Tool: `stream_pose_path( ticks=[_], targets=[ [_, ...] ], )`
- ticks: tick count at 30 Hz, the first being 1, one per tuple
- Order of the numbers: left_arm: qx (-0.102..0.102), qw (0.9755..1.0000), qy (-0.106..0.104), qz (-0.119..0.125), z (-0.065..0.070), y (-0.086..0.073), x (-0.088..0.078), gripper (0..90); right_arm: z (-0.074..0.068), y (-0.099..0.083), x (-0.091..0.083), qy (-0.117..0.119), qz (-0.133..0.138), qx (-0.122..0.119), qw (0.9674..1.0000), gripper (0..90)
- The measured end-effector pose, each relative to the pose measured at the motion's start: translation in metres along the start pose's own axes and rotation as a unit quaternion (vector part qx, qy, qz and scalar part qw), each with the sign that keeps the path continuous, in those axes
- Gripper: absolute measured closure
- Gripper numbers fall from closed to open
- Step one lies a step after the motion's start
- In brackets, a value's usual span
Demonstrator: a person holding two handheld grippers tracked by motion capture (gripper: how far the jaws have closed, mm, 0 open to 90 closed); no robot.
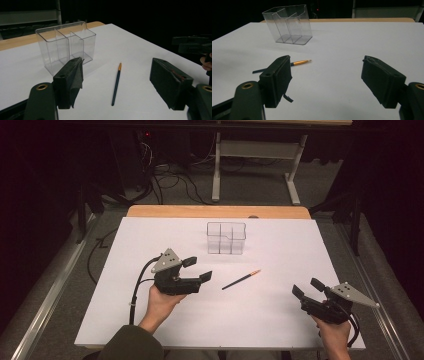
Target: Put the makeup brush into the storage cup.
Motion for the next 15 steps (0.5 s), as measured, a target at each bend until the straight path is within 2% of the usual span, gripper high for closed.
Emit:
stream_pose_path(
  ticks=[15],
  targets=[
    [0.004, 1.0, -0.009, 0.001, 0.007, 0.004, 0.016, 27.4, 0.0, 0.001, -0.001, -0.001, 0.001, 0.001, 1.0, 25.6]
  ],
)
Point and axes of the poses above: each handheld gripper's, and its own axes: x roughly forward along the jaws, y roughly out of its top, z roughly to its right, the point moved 8 cm from there along x, roughly forward along the jaws, and after that the axes turned 8 degrees about z, right-handed, at the moved point
